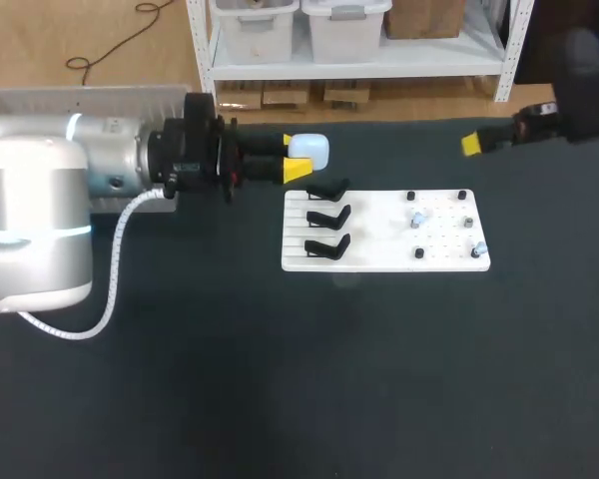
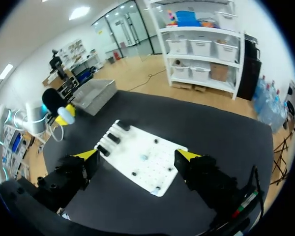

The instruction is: Pick up each earbud case from the left stands, insert the matching earbuds, close the lid, and place the case in the box.

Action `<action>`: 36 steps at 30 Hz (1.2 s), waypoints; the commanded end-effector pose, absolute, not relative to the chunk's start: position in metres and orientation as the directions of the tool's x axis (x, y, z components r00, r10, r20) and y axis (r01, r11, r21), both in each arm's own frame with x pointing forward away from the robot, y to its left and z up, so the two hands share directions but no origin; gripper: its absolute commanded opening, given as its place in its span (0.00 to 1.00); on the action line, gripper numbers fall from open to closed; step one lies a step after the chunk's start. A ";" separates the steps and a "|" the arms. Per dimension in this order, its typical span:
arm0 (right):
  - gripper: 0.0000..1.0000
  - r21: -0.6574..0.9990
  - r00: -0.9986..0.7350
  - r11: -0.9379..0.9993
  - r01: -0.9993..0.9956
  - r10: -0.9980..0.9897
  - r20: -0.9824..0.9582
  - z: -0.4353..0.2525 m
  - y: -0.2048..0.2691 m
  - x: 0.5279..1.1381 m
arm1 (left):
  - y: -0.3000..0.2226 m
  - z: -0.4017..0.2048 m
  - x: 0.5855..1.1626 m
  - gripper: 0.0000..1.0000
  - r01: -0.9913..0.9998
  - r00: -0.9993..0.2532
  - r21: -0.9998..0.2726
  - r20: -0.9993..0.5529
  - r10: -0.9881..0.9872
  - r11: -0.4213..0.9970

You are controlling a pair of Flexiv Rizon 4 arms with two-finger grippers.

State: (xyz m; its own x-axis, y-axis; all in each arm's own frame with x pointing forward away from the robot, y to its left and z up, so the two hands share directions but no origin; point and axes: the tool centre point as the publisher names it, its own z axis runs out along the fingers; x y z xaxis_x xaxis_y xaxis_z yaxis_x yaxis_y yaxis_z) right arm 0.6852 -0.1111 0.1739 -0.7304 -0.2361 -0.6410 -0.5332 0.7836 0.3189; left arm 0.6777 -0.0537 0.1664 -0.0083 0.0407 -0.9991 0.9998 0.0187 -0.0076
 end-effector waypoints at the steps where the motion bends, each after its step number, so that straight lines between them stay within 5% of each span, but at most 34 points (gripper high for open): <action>1: 1.00 0.320 -0.732 0.771 -0.550 -0.261 -0.630 0.185 -0.093 0.679 | -0.052 0.164 0.677 0.00 0.999 -0.010 -0.009 -0.999 0.036 0.032; 36: 1.00 0.294 -0.704 0.679 -0.673 -0.464 -0.538 0.193 0.039 0.636 | -0.052 0.156 0.688 0.00 0.999 -0.007 -0.007 -1.000 -0.006 -0.045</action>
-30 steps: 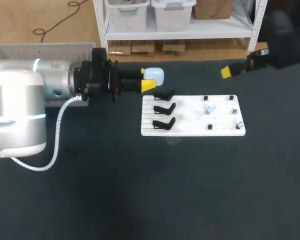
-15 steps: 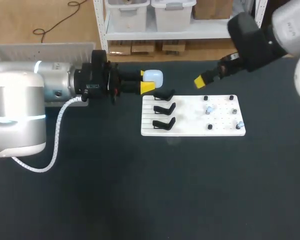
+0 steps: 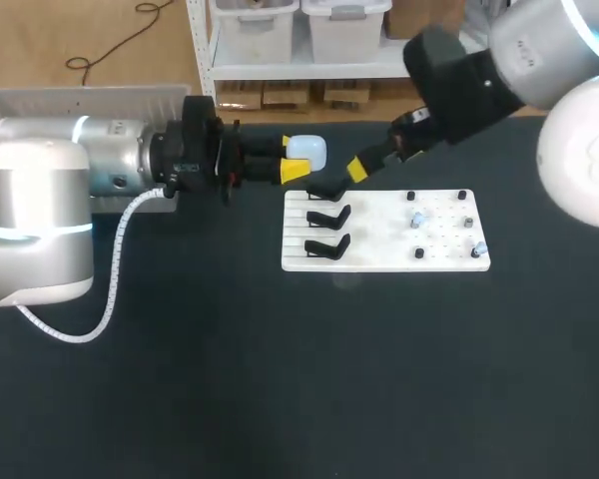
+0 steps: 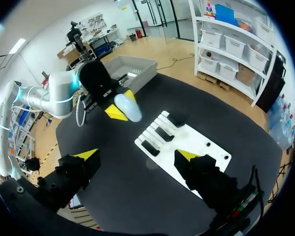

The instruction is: Pick up each earbud case from the left stands, insert the matching earbuds, close the lid, and place the case in the box.

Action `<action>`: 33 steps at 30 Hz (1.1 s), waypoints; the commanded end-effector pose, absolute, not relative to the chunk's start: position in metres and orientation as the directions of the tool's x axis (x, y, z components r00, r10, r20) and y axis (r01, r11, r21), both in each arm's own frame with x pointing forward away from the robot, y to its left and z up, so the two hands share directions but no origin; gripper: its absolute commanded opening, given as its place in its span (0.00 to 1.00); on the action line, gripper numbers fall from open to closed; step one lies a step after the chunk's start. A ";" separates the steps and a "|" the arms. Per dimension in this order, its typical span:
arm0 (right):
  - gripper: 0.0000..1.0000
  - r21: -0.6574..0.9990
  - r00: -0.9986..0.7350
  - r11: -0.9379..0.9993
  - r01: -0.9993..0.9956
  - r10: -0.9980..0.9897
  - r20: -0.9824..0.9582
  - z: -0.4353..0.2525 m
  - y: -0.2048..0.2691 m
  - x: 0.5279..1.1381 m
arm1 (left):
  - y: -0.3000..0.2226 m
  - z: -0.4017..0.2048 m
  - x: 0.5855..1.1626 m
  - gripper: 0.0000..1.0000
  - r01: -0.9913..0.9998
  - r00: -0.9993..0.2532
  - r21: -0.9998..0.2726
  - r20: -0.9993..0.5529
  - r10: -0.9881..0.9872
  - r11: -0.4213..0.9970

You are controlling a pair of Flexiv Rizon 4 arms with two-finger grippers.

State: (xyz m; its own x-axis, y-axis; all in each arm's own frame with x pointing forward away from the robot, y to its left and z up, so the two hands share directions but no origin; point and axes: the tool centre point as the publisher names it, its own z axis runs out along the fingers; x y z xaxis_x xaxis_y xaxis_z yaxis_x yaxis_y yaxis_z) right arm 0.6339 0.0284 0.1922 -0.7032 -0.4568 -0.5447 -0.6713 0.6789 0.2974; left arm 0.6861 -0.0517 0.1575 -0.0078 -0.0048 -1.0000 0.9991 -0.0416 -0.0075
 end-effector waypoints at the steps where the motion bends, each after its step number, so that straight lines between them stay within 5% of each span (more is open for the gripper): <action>1: 1.00 0.293 -0.702 0.677 -0.675 -0.468 -0.537 0.192 0.042 0.637 | -0.052 0.156 0.688 0.00 0.999 -0.007 -0.007 -1.000 -0.006 -0.045; 33: 1.00 0.292 -0.741 0.707 -0.644 -0.482 -0.468 0.172 0.079 0.672 | -0.052 0.156 0.688 0.00 0.999 -0.007 -0.007 -1.000 -0.006 -0.045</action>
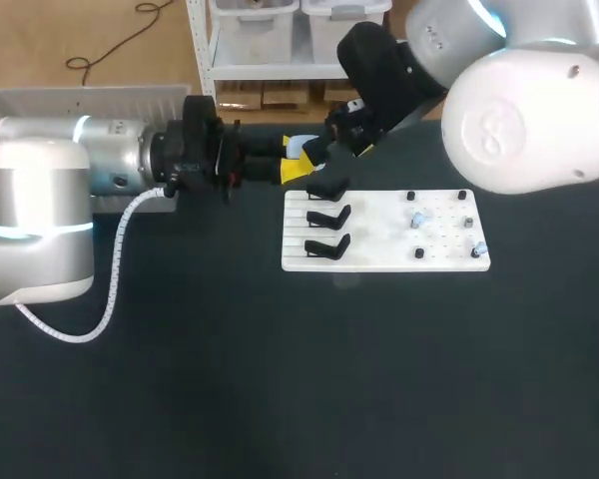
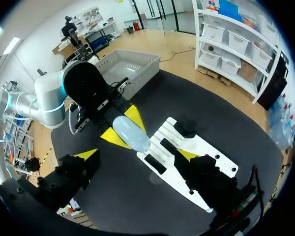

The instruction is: Pick up each earbud case from the left stands, insert the matching earbuds, close the lid, and place the case in the box.

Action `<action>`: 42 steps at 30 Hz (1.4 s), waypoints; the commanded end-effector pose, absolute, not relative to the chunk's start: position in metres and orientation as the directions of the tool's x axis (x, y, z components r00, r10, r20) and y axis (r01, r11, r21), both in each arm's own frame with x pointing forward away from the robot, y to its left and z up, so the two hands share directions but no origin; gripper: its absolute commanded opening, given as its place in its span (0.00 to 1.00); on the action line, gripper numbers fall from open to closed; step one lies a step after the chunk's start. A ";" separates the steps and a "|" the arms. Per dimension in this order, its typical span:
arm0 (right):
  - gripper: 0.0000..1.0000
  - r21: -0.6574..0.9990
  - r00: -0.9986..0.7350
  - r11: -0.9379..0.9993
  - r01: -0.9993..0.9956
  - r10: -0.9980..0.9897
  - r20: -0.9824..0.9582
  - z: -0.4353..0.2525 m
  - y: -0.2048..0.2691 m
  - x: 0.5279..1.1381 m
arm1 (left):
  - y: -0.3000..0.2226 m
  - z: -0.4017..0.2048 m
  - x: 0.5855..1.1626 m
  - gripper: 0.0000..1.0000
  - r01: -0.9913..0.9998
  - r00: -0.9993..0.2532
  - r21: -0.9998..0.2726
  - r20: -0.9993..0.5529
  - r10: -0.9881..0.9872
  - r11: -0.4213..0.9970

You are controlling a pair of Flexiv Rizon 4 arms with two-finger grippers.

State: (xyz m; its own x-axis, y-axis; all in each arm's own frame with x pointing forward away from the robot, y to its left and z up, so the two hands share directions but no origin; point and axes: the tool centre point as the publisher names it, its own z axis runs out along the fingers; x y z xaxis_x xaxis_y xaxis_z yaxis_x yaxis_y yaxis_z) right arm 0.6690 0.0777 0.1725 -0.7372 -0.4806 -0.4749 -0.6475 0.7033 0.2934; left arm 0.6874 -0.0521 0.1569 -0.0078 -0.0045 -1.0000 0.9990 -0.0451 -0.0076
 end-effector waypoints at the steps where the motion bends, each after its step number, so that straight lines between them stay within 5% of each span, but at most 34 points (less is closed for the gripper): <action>1: 1.00 0.293 -0.743 0.708 -0.642 -0.481 -0.465 0.171 0.078 0.672 | -0.052 0.156 0.688 0.00 0.999 -0.007 -0.007 -1.000 -0.006 -0.045; 42: 1.00 0.285 -0.771 0.745 -0.603 -0.453 -0.448 0.171 0.068 0.698 | -0.052 0.156 0.688 0.00 0.999 -0.007 -0.007 -1.000 -0.006 -0.045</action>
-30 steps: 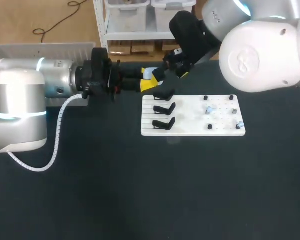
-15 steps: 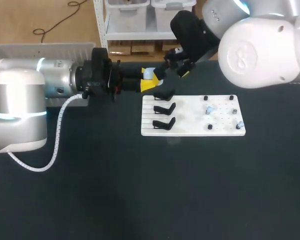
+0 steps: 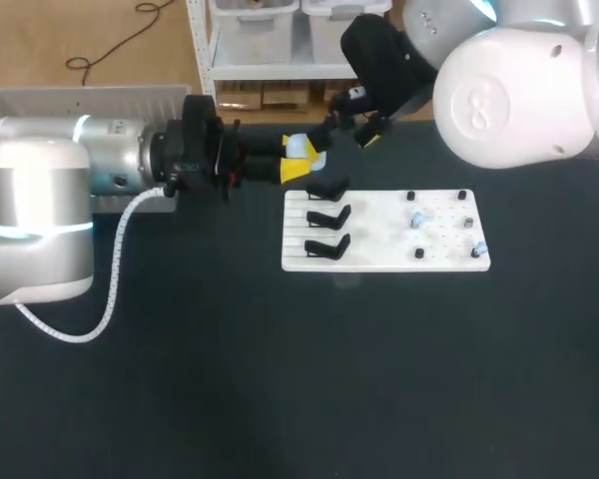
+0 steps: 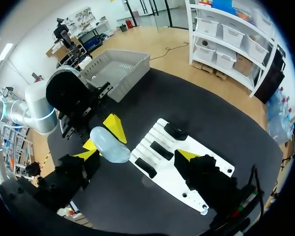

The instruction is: Pick up each earbud case from the left stands, insert the matching earbuds, close the lid, and place the case in the box.

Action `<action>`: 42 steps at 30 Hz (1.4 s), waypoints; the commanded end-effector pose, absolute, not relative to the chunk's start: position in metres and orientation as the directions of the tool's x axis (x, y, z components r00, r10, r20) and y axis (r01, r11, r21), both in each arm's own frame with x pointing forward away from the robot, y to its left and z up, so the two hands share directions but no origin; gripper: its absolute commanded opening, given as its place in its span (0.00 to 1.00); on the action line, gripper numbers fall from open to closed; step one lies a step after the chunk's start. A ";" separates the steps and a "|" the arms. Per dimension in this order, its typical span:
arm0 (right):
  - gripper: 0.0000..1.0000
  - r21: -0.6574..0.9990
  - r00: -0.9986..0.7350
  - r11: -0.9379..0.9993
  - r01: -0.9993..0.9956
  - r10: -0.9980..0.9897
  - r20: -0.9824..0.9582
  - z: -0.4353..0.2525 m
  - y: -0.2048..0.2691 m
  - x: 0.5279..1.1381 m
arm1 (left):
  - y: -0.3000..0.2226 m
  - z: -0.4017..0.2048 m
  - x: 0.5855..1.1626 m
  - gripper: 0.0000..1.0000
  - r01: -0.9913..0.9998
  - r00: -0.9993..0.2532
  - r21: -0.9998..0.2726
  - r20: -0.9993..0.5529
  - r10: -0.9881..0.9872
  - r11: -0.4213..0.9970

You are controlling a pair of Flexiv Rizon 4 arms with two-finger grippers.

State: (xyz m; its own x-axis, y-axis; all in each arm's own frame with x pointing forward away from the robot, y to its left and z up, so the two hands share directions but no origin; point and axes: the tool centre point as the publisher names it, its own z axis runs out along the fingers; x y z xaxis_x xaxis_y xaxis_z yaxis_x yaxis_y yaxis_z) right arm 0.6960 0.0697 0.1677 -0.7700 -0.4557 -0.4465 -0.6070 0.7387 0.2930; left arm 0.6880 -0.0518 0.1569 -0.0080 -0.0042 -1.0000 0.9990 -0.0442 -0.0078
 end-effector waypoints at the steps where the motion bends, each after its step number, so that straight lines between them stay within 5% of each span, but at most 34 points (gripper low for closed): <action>1: 1.00 0.281 -0.770 0.747 -0.603 -0.453 -0.450 0.172 0.068 0.699 | -0.052 0.156 0.688 0.00 0.999 -0.007 -0.007 -1.000 -0.006 -0.045; 15: 1.00 0.142 -0.697 0.763 -0.631 -0.477 -0.536 0.209 0.051 0.704 | -0.052 0.156 0.688 0.00 0.999 -0.007 -0.007 -1.000 -0.006 -0.045; 28: 1.00 -0.060 -0.702 0.807 -0.588 -0.545 -0.459 0.215 -0.019 0.681 | -0.055 0.163 0.682 0.00 0.995 0.067 0.068 -0.998 -0.023 -0.075; 42: 1.00 -0.195 -0.810 0.820 -0.537 -0.566 -0.150 0.148 -0.093 0.656 | -0.052 0.164 0.681 0.00 0.994 0.078 0.081 -0.996 -0.037 -0.078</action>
